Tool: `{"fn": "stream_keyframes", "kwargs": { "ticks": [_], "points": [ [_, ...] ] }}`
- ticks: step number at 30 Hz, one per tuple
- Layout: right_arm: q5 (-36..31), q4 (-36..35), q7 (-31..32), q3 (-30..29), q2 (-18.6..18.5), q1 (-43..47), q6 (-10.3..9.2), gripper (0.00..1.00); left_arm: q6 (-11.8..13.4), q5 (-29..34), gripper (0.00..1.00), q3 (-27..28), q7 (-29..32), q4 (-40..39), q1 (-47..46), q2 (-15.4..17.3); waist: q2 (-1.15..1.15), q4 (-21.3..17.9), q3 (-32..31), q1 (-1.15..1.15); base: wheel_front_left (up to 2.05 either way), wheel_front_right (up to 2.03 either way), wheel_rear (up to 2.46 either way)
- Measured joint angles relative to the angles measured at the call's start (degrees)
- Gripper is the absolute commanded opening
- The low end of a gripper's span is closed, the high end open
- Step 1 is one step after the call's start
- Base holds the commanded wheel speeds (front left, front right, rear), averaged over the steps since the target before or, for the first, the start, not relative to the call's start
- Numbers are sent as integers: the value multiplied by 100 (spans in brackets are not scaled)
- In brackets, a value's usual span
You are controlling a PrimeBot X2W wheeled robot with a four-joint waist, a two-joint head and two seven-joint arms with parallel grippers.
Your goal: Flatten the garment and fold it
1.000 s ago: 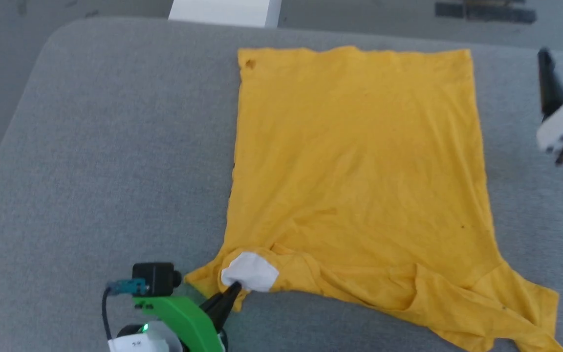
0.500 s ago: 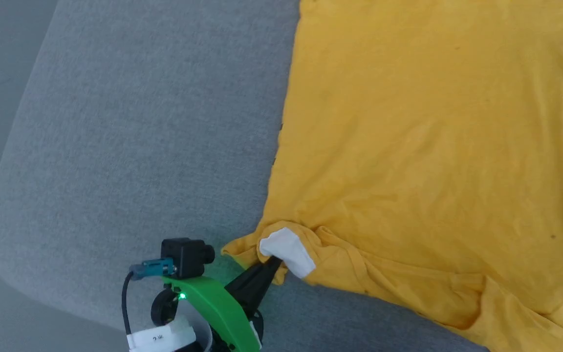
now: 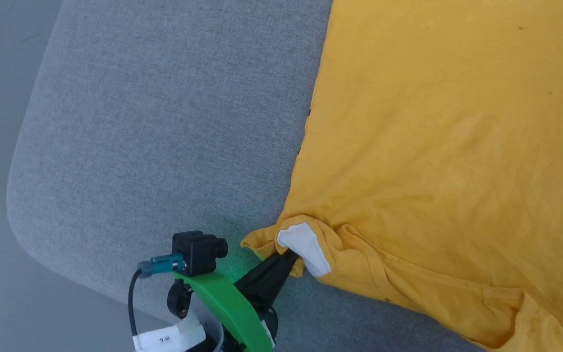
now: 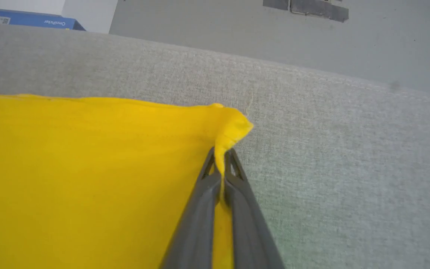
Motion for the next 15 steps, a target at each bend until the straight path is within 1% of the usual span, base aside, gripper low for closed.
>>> {"fn": "stream_keyframes", "kwargs": {
  "ticks": [2, 5, 6, 9, 12, 15],
  "points": [
    [141, -146, -545, 66, -13, 270, 0, 0, 1, 0, 0, 10, -31, 56, 0, -1, 0, -21, -68, 0, 0, 0, 0],
    [432, -331, -1586, 215, -47, 676, 0, 0, 4, 0, 0, 64, -52, 159, 1, 4, 0, -77, -215, 0, 0, 0, 0],
    [589, -398, -2026, 242, -41, 841, 1, 0, 37, 1, 0, 87, -52, 198, 2, 15, 0, -104, -284, 0, 0, 0, 0],
    [909, -594, -3053, 333, 14, 1389, 0, 0, 160, 12, 0, 160, -47, 274, 18, 114, 0, -198, -503, 0, 0, 0, 0],
    [1103, -750, -3737, 258, 142, 2030, 1, 0, 296, 25, 0, 272, -11, 318, 99, 272, 0, -315, -764, 0, 0, 0, 0],
    [1217, -954, -4106, -51, 337, 2728, 1, 0, 396, 55, 0, 325, 86, 321, 231, 421, 0, -440, -1057, 0, 0, 0, 0]
  ]
}}
